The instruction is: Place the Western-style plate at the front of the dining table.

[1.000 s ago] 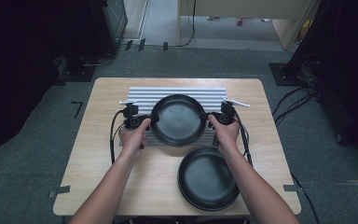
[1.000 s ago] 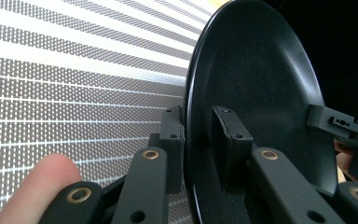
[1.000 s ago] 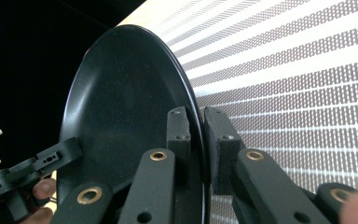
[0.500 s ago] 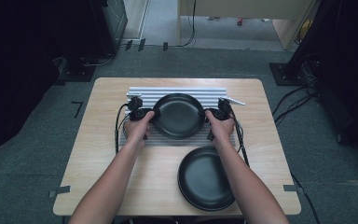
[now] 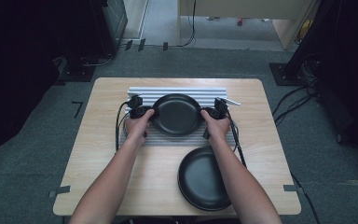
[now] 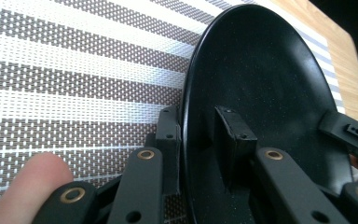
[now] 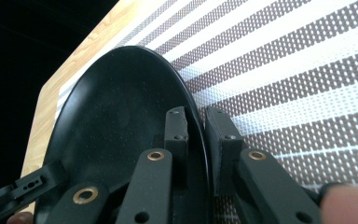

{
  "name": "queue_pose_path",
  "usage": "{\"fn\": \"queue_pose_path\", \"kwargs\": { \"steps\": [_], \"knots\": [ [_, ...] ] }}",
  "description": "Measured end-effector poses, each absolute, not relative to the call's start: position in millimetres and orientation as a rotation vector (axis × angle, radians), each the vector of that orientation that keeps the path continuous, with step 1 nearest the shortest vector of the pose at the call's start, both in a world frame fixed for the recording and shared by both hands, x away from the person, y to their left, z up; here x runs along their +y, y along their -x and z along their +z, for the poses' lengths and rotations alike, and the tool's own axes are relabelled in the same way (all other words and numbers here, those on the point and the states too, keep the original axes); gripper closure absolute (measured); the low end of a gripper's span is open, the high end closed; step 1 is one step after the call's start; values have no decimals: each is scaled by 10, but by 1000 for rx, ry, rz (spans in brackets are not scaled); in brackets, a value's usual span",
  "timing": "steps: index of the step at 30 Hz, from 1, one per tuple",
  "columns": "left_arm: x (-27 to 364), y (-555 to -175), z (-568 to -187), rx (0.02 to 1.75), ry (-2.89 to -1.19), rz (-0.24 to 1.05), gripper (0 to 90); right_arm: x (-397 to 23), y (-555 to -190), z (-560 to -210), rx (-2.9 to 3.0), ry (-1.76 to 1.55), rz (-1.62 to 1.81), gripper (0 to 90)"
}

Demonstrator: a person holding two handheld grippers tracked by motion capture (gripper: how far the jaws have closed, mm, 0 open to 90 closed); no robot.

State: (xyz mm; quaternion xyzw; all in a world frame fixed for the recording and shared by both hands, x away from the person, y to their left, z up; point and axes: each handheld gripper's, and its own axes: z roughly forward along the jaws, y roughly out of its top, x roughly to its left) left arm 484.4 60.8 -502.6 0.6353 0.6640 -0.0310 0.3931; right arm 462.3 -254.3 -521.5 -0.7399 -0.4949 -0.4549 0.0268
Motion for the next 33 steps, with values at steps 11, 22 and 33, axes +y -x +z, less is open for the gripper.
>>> {"fn": "queue_pose_path", "kwargs": {
  "steps": [11,22,33],
  "knots": [
    [594,-4841,-5052,1654,-1600,-93,599,-2537,-4643,-5219,-1567,2239,-1458,729],
    [673,-4676,-4936,1624,-1606,66,379,-2641,-4564,-5053,-1809,2242,-1429,569],
    [859,-4425,-4757,1551,-1614,139,234,-2768,-4332,-4787,-1982,2091,-1576,436]
  ]
}}
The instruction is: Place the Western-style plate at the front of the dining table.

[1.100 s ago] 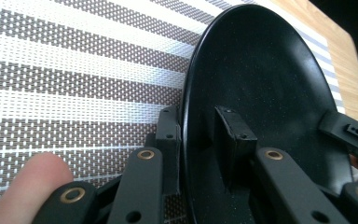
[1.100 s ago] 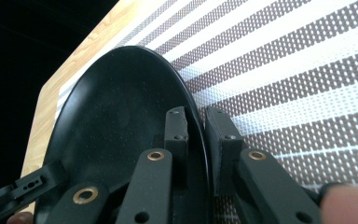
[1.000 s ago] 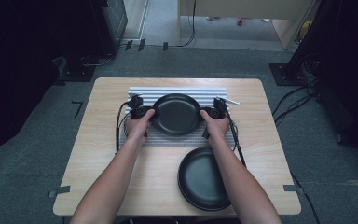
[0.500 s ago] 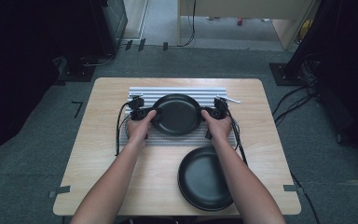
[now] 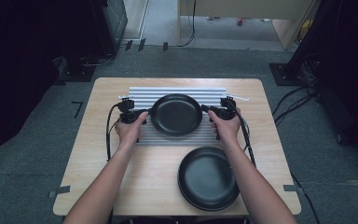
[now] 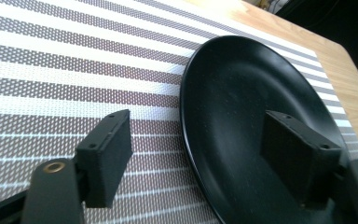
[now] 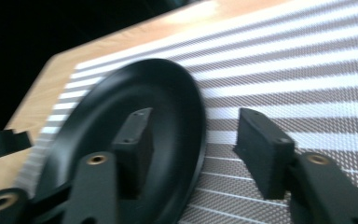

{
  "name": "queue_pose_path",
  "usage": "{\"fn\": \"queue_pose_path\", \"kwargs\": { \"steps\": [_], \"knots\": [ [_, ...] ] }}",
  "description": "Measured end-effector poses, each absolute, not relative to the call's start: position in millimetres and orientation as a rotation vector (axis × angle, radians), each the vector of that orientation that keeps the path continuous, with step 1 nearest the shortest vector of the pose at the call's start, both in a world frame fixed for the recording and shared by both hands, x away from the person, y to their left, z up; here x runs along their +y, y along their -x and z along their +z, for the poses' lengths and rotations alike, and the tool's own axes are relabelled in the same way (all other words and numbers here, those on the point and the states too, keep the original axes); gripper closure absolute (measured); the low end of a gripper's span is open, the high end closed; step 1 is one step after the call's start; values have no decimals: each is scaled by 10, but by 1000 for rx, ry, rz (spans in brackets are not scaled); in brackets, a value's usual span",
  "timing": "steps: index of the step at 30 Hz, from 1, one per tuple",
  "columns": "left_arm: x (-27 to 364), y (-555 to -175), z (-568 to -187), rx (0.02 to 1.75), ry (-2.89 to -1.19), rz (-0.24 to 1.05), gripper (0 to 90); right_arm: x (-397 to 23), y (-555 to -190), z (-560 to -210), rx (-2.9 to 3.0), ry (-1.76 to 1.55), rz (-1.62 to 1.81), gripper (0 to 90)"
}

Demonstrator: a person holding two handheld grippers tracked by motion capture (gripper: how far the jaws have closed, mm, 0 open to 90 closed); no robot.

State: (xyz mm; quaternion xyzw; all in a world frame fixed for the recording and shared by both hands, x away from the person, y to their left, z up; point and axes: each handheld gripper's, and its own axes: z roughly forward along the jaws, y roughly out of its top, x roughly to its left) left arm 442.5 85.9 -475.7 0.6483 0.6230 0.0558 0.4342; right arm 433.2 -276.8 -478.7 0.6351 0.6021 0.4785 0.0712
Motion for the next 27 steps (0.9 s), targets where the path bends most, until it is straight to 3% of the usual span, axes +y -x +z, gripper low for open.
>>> {"fn": "queue_pose_path", "kwargs": {
  "steps": [2,9,27],
  "knots": [
    [893,-4368,-4728,1535,-1608,143,196,-2782,-4269,-4734,1853,-1854,1445,369],
    [1005,-4161,-4606,1469,-1610,203,136,-2845,-4044,-4622,1892,-1770,1410,348],
    [1166,-3624,-4506,1390,-1690,265,95,-3102,-3523,-4525,1885,-1654,1391,314]
  ]
}}
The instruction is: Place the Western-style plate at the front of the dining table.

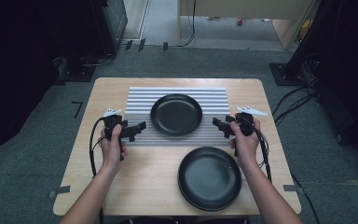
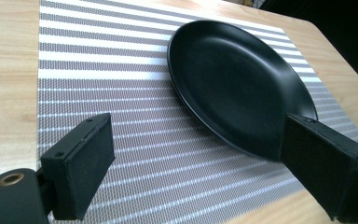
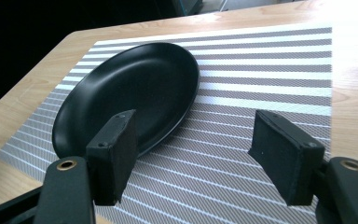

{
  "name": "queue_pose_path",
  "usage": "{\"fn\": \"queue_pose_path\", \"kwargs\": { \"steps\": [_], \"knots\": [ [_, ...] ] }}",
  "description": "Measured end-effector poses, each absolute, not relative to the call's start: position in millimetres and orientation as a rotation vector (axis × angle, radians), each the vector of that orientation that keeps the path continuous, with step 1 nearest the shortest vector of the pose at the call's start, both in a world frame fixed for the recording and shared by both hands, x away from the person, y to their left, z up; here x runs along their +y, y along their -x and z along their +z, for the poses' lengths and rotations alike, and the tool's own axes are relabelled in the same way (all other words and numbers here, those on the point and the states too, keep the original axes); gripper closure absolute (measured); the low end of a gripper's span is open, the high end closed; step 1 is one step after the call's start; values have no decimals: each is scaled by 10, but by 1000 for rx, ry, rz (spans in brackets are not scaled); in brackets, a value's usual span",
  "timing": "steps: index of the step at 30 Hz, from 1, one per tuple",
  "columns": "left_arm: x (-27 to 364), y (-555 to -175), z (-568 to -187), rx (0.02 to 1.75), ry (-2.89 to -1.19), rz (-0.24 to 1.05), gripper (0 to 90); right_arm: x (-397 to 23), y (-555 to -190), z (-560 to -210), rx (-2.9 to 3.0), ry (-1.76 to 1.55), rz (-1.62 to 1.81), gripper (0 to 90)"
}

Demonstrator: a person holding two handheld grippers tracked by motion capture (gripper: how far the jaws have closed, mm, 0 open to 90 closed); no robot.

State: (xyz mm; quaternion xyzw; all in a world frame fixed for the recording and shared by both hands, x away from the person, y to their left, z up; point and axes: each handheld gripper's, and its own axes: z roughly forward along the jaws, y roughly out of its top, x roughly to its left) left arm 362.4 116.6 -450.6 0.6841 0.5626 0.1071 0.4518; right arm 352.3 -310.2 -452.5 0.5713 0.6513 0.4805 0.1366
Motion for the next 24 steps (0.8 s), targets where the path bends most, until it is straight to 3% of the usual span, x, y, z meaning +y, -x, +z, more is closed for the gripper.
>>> {"fn": "queue_pose_path", "kwargs": {
  "steps": [8,10,24],
  "knots": [
    [1269,-3422,-4469,1371,-1695,291,75,-3216,-3310,-4505,1889,-1637,1401,303],
    [1286,-3381,-4480,1359,-1710,296,23,-3248,-3255,-4497,1888,-1629,1395,301],
    [1411,-3087,-4569,1360,-1760,368,11,-3569,-2886,-4550,1839,-1659,1393,303]
  ]
}}
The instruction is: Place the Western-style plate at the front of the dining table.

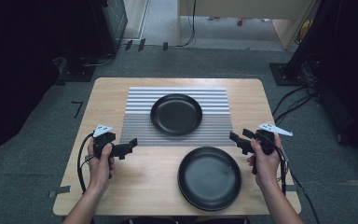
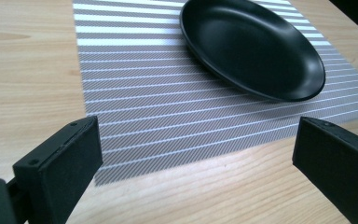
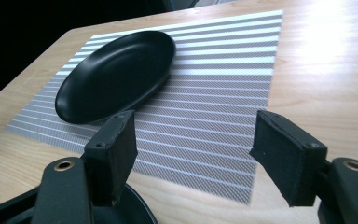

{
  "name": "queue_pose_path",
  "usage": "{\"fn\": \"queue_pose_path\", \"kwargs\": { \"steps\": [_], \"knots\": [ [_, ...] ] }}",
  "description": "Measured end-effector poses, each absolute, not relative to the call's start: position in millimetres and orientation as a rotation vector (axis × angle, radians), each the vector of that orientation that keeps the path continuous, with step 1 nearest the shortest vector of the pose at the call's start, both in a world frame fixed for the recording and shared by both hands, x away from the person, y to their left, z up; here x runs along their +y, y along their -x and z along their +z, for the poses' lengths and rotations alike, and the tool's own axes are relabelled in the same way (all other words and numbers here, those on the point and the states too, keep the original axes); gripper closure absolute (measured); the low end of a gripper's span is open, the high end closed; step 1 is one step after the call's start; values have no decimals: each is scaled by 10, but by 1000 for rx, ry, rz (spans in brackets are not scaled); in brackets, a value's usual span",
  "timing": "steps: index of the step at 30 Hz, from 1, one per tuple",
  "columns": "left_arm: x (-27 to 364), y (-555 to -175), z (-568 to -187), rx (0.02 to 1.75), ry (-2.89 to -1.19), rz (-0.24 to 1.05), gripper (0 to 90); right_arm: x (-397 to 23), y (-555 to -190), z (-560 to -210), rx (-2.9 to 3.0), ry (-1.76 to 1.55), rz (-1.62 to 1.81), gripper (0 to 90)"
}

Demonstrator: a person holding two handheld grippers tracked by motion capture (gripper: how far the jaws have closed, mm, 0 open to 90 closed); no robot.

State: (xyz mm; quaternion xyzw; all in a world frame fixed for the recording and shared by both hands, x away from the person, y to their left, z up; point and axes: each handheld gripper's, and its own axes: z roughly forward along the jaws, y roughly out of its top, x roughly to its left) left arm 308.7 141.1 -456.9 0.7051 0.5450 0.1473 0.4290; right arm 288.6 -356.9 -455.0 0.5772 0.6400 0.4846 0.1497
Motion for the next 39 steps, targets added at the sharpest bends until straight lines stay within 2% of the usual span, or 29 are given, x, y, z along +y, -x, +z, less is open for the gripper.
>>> {"fn": "queue_pose_path", "kwargs": {
  "steps": [13,39],
  "knots": [
    [1649,-2863,-4706,1402,-1755,367,11,-3866,-2570,-4658,1803,-1685,1333,304],
    [2315,-2348,-4952,1546,-1715,446,11,-4322,-2066,-4974,1764,-1770,1178,300]
  ]
}}
